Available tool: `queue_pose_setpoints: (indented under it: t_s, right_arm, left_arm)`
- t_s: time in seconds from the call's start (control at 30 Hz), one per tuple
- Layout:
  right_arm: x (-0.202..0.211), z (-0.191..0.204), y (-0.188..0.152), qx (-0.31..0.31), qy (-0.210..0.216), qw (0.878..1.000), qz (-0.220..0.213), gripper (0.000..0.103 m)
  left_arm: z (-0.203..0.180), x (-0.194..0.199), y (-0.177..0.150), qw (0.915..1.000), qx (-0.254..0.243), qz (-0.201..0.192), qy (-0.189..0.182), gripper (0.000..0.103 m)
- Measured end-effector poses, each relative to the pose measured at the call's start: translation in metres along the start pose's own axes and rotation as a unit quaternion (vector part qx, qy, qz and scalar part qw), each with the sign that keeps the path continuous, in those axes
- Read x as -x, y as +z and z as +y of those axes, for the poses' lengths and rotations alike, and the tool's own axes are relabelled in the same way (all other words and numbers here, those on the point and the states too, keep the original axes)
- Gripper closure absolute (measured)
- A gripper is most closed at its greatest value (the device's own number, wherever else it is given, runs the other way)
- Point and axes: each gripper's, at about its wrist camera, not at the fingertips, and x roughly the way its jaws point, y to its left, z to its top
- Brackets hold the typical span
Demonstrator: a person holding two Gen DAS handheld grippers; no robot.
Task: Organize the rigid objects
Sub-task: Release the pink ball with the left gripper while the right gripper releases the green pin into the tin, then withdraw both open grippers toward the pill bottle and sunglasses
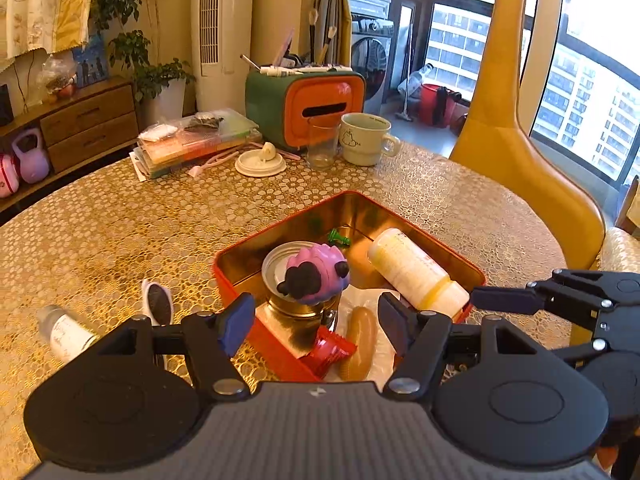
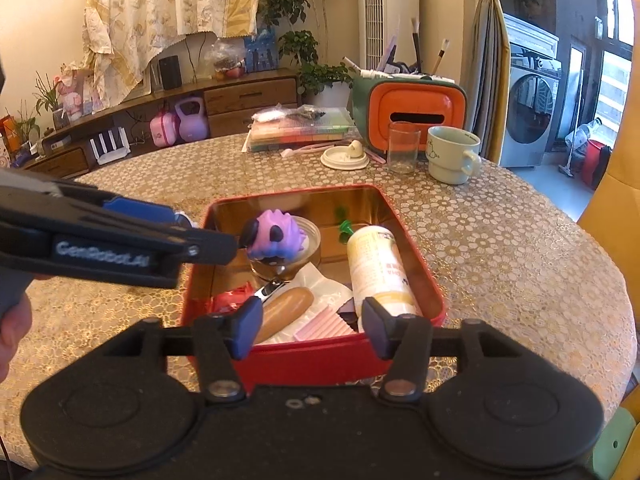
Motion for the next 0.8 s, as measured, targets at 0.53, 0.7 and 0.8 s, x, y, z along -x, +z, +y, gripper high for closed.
queue_pose_setpoints:
  t_s: [0.53, 0.7, 0.8]
  right_arm:
    - [0.026, 0.033, -0.001, 0.004, 0.014, 1.000, -0.014, 0.008]
    - [0.029, 0.045, -0.001, 0.012, 0.014, 1.000, -0.017, 0.000]
    - [0.028, 0.051, 0.000, 0.015, 0.017, 1.000, -0.015, 0.000]
  left_arm:
    - [0.028, 0.060, -0.024, 0.9996, 0.011, -0.021, 0.017, 0.020]
    - [0.047, 0.072, -0.036, 0.9992, 0.032, -0.022, 0.011, 0.015]
    - [0.059, 0.076, -0.042, 0.9987, 0.042, -0.019, 0.022, 0.015]
